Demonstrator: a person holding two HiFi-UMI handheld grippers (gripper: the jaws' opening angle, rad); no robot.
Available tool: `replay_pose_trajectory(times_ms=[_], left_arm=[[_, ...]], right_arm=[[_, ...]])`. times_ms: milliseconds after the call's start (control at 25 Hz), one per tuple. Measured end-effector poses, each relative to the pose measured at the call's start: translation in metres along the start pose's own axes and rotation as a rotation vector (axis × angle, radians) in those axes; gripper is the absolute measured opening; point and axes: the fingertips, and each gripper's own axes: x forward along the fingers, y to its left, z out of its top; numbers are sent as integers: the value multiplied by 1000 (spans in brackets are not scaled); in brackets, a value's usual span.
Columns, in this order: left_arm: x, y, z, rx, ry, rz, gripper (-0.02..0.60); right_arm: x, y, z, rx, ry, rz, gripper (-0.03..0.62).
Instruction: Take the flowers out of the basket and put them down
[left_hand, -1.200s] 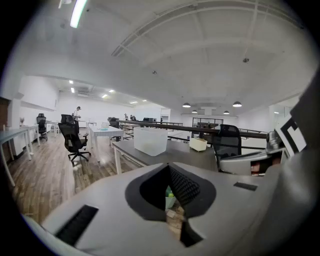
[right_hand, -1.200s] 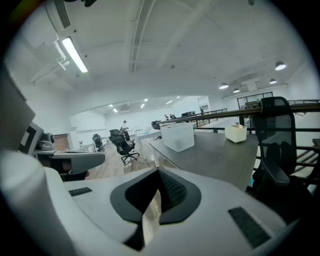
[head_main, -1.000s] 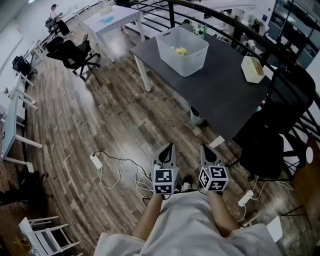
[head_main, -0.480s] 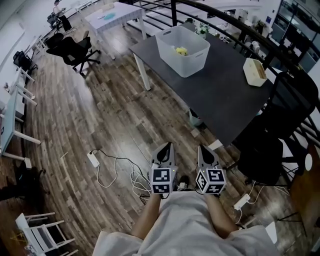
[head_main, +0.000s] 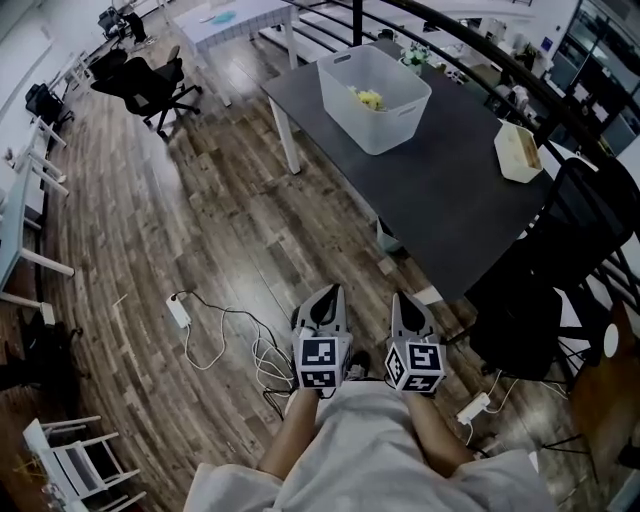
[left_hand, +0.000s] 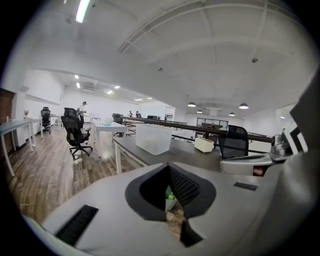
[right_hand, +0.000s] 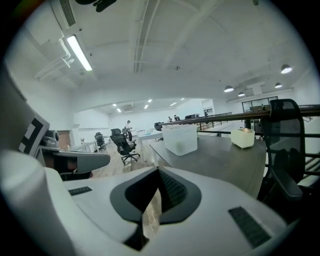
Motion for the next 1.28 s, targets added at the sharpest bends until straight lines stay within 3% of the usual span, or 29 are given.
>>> replay_pose_trajectory(times_ms=[280,600,1000,1280], left_arm=[[46,17,15,38,20,-85,26],[94,61,51,76,7,-192,26],[130,120,68,143,14,-311,26],[133,171,77,157,28,-334,26]], right_arm=[[44,-12,12,43,5,-68,17],[89,1,29,91,-25,-181,17],[147,26,48,112,-68,-287,17],[177,63,62,97,-78,-318,17]])
